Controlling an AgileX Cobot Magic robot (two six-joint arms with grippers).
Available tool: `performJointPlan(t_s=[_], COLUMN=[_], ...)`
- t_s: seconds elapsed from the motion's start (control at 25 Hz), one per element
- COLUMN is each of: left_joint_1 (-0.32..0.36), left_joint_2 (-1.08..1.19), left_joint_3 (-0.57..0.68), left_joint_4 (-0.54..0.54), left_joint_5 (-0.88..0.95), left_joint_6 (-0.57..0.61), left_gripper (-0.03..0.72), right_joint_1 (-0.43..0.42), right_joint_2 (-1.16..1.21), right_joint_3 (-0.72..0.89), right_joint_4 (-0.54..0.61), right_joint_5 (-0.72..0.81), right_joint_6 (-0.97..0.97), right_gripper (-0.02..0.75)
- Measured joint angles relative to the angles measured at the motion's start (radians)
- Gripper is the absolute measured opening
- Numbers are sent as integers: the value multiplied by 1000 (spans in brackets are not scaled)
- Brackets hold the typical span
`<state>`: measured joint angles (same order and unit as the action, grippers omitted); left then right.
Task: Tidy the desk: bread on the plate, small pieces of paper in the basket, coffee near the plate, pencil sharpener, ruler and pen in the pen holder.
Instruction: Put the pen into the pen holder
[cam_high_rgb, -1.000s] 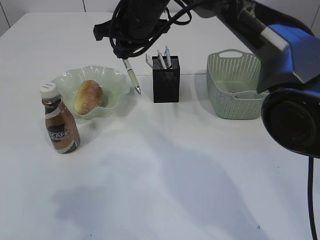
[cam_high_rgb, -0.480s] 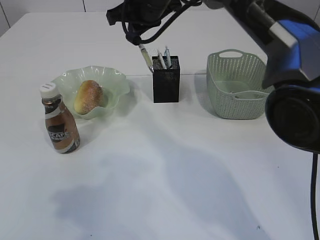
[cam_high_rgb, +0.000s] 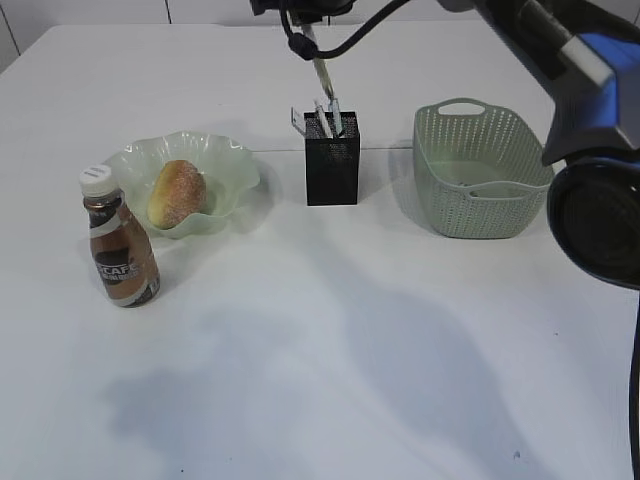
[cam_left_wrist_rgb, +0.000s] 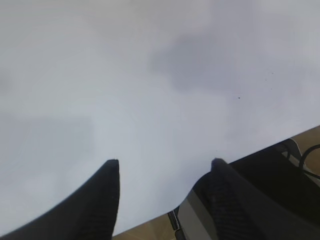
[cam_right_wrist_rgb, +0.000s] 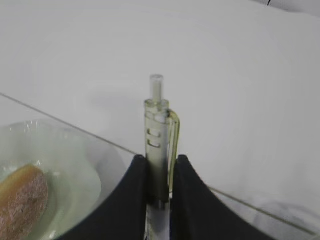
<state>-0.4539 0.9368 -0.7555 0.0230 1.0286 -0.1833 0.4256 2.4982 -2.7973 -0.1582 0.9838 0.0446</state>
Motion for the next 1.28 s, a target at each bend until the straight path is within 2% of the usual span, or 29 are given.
performJointPlan(t_s=[0.12, 0.68, 0.8, 1.0, 1.28], left_joint_1=[0, 0, 0, 0, 0], left_joint_2=[0, 0, 0, 0, 0], left_joint_3=[0, 0, 0, 0, 0], left_joint_4=[0, 1, 1, 1, 4], left_joint_5=[0, -5, -5, -5, -2], left_joint_6=[0, 0, 0, 0, 0], left_gripper=[401, 401, 401, 401, 401], right_joint_1=[-8, -28, -31, -33, -33], right_joint_2=[6, 83, 83, 81, -12], right_joint_3=[0, 0, 0, 0, -10], right_joint_4=[-2, -3, 1, 45, 58], right_joint_5=[-81, -239, -202, -48, 33], right_joint_6=[2, 4, 4, 4, 30], right_gripper=[103, 102, 102, 102, 102])
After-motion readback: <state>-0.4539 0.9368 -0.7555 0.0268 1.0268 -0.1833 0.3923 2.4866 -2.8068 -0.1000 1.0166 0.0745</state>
